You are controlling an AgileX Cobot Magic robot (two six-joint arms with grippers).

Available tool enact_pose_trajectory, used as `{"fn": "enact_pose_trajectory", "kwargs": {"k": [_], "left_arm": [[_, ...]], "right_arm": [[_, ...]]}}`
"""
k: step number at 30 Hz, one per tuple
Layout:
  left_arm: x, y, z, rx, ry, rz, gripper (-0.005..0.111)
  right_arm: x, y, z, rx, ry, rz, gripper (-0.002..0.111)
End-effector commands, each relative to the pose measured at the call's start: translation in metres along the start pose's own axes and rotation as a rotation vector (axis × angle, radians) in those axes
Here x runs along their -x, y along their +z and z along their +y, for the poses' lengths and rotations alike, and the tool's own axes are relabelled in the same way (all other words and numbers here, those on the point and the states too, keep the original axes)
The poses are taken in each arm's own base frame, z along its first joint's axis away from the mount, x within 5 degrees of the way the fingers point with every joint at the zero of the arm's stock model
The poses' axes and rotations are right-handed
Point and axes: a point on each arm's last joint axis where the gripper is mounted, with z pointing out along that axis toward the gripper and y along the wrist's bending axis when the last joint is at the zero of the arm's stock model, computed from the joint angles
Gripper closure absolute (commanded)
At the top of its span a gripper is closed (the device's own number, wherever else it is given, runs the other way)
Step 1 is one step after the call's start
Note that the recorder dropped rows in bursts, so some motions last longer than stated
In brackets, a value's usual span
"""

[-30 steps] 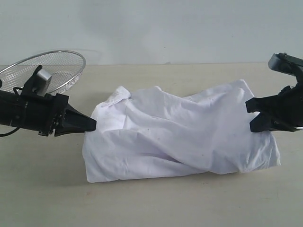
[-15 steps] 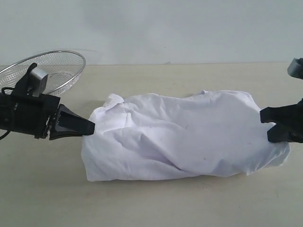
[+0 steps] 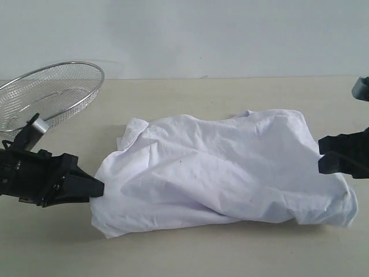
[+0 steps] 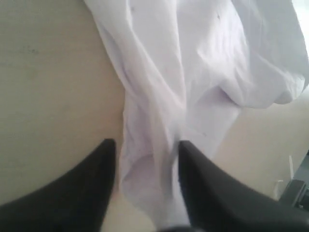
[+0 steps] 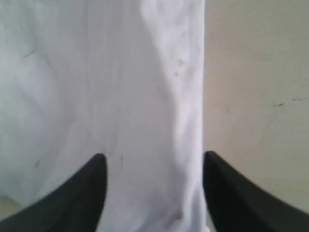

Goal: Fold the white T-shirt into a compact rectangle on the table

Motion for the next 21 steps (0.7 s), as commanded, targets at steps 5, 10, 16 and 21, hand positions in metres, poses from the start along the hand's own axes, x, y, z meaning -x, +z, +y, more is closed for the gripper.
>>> {"fn": "enact_pose_trajectory", "kwargs": {"k": [5, 10, 16, 21], "left_arm": [[0.016, -0.006, 0.006, 0.084, -0.028, -0.065, 0.048], [0.074, 0.003, -0.049, -0.047, 0.295, -0.128, 0.102], [0.072, 0.015, -0.062, 0.009, 0.300, 0.059, 0.102], [0.043, 0.017, -0.045, 0.076, 0.226, 0.169, 0.102]], "right_arm": [[0.021, -0.007, -0.002, -0.035, -0.004, -0.114, 0.060], [0.048, 0.007, 0.001, 0.009, -0.002, -0.083, 0.109], [0.050, 0.032, 0.022, 0.076, -0.109, 0.035, 0.109], [0.051, 0.033, 0.030, 0.084, -0.138, 0.028, 0.109]]}}
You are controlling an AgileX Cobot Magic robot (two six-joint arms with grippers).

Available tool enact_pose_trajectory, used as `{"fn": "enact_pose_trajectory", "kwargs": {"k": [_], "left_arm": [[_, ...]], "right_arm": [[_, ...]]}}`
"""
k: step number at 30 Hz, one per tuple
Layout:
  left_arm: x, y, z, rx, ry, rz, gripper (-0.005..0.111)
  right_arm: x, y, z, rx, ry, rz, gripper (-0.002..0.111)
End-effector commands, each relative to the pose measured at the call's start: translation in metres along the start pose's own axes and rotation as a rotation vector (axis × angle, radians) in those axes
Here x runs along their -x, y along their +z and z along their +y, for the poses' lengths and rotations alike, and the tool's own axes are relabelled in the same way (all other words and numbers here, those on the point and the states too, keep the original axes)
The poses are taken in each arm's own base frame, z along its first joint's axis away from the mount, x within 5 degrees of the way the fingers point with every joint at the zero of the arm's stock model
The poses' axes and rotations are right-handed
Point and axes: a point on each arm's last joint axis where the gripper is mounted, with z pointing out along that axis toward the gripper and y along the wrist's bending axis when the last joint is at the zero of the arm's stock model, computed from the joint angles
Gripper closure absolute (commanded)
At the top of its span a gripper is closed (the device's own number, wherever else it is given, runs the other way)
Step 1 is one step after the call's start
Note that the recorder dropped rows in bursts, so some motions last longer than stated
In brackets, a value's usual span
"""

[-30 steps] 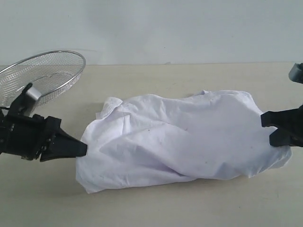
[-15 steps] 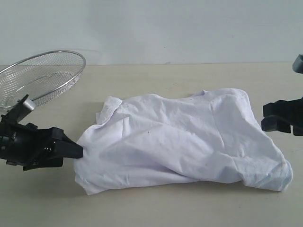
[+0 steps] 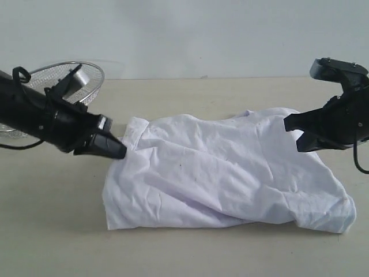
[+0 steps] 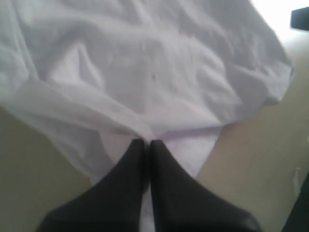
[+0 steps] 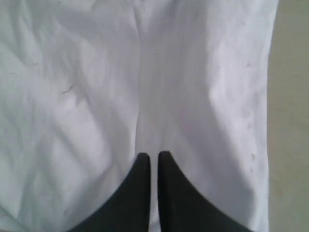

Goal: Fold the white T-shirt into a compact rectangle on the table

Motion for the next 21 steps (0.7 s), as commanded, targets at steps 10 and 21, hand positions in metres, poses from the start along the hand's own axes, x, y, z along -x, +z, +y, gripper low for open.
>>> {"fn": "enact_pose_trajectory", "kwargs": {"k": [10, 21], "left_arm": [[-0.082, 0.017, 0.023, 0.157, -0.201, 0.165, 0.102], [-0.056, -0.015, 0.021, 0.252, -0.113, 0.009, 0.102]], "right_arm": [[0.002, -0.002, 0.005, 0.020, -0.055, 0.013, 0.109], [-0.001, -0.002, 0.006, 0.039, -0.072, 0.044, 0.109]]}}
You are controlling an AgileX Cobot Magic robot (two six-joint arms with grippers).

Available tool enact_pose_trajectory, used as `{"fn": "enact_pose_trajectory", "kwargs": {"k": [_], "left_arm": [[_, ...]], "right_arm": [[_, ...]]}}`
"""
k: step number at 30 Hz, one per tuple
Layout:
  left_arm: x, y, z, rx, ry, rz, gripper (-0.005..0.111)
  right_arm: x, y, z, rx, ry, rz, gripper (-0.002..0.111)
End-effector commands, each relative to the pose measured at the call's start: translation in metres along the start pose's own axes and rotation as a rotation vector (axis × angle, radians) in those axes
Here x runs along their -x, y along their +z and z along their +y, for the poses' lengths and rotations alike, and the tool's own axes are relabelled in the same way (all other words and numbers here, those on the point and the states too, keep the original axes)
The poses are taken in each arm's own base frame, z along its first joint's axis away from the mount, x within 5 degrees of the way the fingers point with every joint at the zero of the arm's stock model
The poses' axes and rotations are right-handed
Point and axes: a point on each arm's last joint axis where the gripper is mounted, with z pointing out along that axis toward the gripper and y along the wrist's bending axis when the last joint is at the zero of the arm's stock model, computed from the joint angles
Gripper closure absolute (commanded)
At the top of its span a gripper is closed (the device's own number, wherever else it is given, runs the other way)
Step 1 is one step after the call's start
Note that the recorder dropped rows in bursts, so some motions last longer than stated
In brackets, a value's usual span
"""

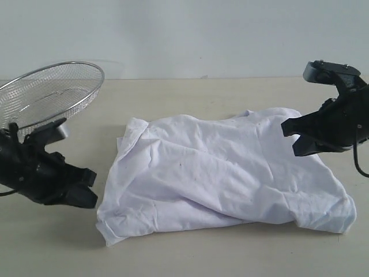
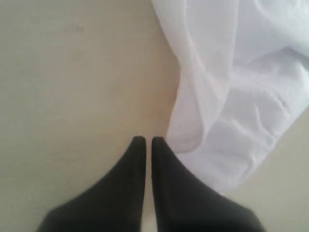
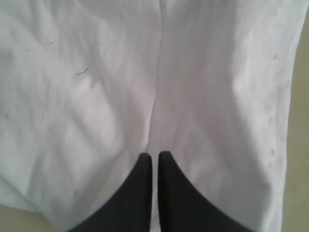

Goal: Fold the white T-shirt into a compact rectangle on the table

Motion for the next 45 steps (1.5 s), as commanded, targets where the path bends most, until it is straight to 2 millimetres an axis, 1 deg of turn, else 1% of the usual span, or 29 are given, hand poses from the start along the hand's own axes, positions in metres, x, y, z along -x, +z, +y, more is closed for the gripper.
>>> {"fn": "enact_pose_trajectory", "kwargs": {"k": [1, 3, 5, 8, 10, 13, 16, 19, 24, 26, 29, 31, 35, 38, 40, 42, 45], "left_arm": [[0.014, -0.033, -0.002, 0.061, 0.045, -0.134, 0.102], [0.023, -0.046, -0.004, 0.095, 0.060, -0.215, 0.102], [0.035, -0.055, -0.015, 0.052, 0.095, -0.269, 0.102], [0.054, -0.052, -0.031, -0.030, 0.149, -0.328, 0.102], [0.068, -0.042, -0.036, -0.069, 0.149, -0.344, 0.102], [0.086, -0.023, -0.040, -0.137, 0.163, -0.301, 0.102], [0.108, -0.004, -0.043, -0.154, 0.183, -0.293, 0.102], [0.122, 0.016, -0.041, -0.153, 0.177, -0.261, 0.102], [0.132, 0.048, -0.033, -0.070, 0.176, -0.161, 0.102], [0.134, 0.057, -0.028, -0.010, 0.172, -0.145, 0.102], [0.136, 0.062, -0.020, 0.061, 0.168, -0.136, 0.102], [0.136, 0.062, -0.016, 0.108, 0.168, -0.128, 0.102], [0.134, 0.060, -0.001, 0.273, 0.163, -0.092, 0.102], [0.132, 0.056, 0.004, 0.332, 0.148, -0.062, 0.102], [0.133, 0.051, 0.001, 0.330, 0.161, -0.063, 0.102], [0.134, 0.043, -0.006, 0.315, 0.188, -0.073, 0.102], [0.137, 0.022, -0.022, 0.270, 0.229, -0.099, 0.102]], "right_arm": [[0.001, 0.000, 0.001, 0.006, -0.017, 0.003, 0.109], [-0.001, 0.003, 0.001, 0.012, -0.017, 0.022, 0.109], [-0.003, 0.010, 0.002, 0.021, -0.020, 0.050, 0.109], [-0.002, 0.020, 0.008, 0.012, -0.040, 0.044, 0.109], [-0.001, 0.025, 0.013, 0.007, -0.058, 0.036, 0.109], [0.000, 0.030, 0.018, 0.017, -0.076, 0.048, 0.109], [0.003, 0.031, 0.017, 0.013, -0.078, 0.040, 0.109], [0.005, 0.030, 0.018, 0.017, -0.081, 0.038, 0.109], [0.013, 0.027, 0.020, 0.022, -0.086, 0.020, 0.109], [0.015, 0.026, 0.021, 0.025, -0.089, 0.015, 0.109], [0.017, 0.025, 0.022, 0.030, -0.089, 0.013, 0.109], [0.017, 0.025, 0.022, 0.030, -0.089, 0.013, 0.109], [0.016, 0.026, 0.022, 0.035, -0.088, 0.025, 0.109], [0.016, 0.026, 0.022, 0.038, -0.088, 0.033, 0.109], [0.015, 0.026, 0.022, 0.040, -0.090, 0.037, 0.109], [0.013, 0.026, 0.023, 0.054, -0.090, 0.061, 0.109], [0.008, 0.026, 0.025, 0.079, -0.096, 0.113, 0.109]]}}
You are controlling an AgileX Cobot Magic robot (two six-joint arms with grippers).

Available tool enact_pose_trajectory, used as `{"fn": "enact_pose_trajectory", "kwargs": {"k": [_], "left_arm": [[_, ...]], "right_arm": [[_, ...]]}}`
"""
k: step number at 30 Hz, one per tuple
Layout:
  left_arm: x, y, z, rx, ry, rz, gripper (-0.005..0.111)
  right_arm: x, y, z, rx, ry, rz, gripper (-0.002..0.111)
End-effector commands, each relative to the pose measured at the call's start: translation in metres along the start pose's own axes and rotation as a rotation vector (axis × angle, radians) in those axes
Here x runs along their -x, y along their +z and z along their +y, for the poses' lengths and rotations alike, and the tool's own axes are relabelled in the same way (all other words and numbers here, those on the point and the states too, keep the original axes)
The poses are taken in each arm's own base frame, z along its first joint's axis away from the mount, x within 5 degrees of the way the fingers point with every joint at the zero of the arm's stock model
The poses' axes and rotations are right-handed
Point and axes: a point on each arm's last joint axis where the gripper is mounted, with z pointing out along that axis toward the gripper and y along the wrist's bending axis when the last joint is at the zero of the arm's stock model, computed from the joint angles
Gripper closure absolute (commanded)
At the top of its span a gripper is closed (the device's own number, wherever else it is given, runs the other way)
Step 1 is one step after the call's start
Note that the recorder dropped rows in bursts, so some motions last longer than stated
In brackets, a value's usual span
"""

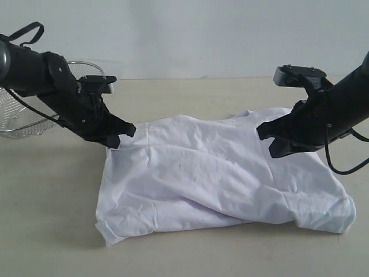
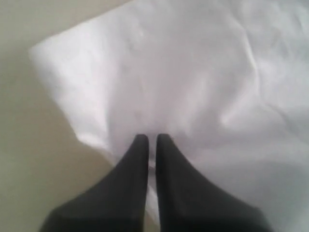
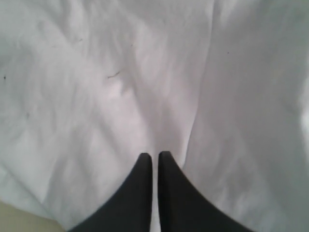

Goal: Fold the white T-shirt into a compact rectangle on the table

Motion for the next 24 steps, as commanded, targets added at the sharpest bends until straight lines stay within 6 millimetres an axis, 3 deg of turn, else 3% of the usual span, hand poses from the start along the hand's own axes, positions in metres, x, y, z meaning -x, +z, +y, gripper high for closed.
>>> {"fn": "enact_pose_trajectory", "kwargs": {"k": [1, 3, 6, 12, 19, 24], "left_arm": [[0.011, -0.041, -0.017, -0.066, 0.059, -0.050, 0.102], [0.008, -0.058, -0.032, -0.125, 0.108, -0.020, 0.102], [-0.007, -0.067, -0.058, -0.201, 0.146, 0.038, 0.102], [-0.064, -0.047, -0.101, -0.288, 0.216, 0.196, 0.102], [-0.094, -0.037, -0.106, -0.350, 0.194, 0.276, 0.102], [-0.107, -0.034, -0.103, -0.345, 0.191, 0.322, 0.102]], "right_arm": [[-0.007, 0.001, 0.004, 0.041, -0.019, 0.081, 0.109], [-0.009, 0.000, 0.004, 0.051, -0.025, 0.106, 0.109], [-0.012, 0.001, 0.003, 0.032, -0.006, 0.129, 0.109], [-0.033, 0.010, -0.002, -0.001, 0.011, 0.179, 0.109], [-0.035, 0.020, -0.012, -0.073, 0.021, 0.105, 0.109], [-0.039, 0.045, -0.025, -0.115, 0.027, 0.127, 0.109]]}}
